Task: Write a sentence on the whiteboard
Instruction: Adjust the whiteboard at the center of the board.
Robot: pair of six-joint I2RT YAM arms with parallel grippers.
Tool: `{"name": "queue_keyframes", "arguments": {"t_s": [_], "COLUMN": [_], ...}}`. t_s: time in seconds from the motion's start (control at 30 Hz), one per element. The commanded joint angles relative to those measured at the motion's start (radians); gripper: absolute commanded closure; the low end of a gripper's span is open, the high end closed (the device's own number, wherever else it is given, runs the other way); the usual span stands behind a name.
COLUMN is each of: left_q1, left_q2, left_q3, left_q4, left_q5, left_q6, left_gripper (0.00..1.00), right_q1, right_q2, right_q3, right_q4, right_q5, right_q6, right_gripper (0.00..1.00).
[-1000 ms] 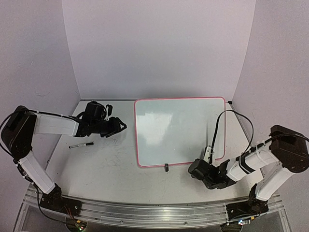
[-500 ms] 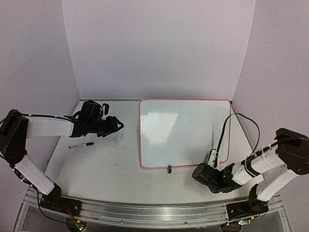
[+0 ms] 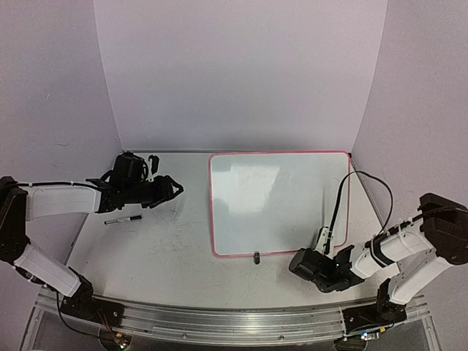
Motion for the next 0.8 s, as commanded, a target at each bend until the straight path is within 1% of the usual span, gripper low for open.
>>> {"name": "queue_keyframes", "arguments": {"t_s": [0.0,0.03,0.07,0.2,0.33,0.4,0.5,0.57,0.6,0.7,0.77], "left_q1": [0.005,0.005,0.005,0.005,0.006,0.009,0.032,0.055,0.066,0.081,0.083], "left_q2": [-0.042,-0.043,-0.044,-0.048,-0.035,-0.017,0.032,0.072,0.091,0.148,0.193], "left_q3": [0.002,0.003,0.006,0.038,0.093,0.113,0.138,0.155,0.164,0.190,0.229], "left_q4": [-0.008,-0.009,-0.012,-0.053,-0.141,-0.171,-0.189,-0.193,-0.192,-0.188,-0.227], "left_q5": [-0.015,-0.017,-0.021,-0.059,-0.141,-0.183,-0.195,-0.195,-0.214,-0.224,-0.218], "left_q6": [0.009,0.011,0.014,0.033,0.063,0.070,0.064,0.052,0.038,0.003,-0.010], "left_gripper": [0.40,0.40,0.39,0.36,0.33,0.31,0.29,0.28,0.26,0.23,0.21], "right_q1": [0.018,0.025,0.033,0.061,0.067,0.067,0.067,0.067,0.067,0.067,0.065], "right_q2": [-0.001,-0.007,-0.016,-0.071,-0.195,-0.274,-0.374,-0.415,-0.430,-0.472,-0.498], "right_q3": [0.019,0.021,0.026,0.076,0.100,0.102,0.122,0.144,0.158,0.187,0.199], "right_q4": [-0.149,-0.161,-0.178,-0.309,-0.394,-0.410,-0.408,-0.406,-0.404,-0.355,-0.313], "right_q5": [0.010,0.005,0.000,-0.028,-0.068,-0.072,-0.065,-0.070,-0.077,-0.123,-0.163], "right_q6": [0.070,0.071,0.072,0.068,0.026,-0.016,-0.164,-0.299,-0.346,-0.510,-0.596], "right_gripper": [0.62,0.54,0.49,0.34,0.25,0.22,0.17,0.14,0.12,0.06,0.03]}}
